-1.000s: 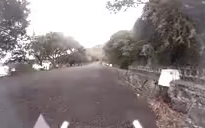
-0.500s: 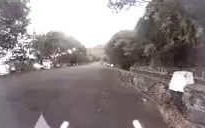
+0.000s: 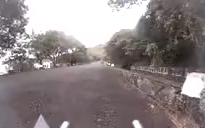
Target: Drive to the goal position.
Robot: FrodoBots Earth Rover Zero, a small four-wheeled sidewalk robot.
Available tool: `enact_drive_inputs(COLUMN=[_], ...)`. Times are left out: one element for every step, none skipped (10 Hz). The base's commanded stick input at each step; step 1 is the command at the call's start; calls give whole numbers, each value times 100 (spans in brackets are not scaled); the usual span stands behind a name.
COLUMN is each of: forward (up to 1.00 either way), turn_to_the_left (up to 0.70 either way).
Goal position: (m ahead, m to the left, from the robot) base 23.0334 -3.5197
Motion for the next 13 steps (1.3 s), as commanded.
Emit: enact_drive_inputs(forward=[50,50,50,50,50,50,50,50,50,50,50,50,50], turn_to_the_left=[0,0,0,0,0,0,0,0,0,0,0,0,0])
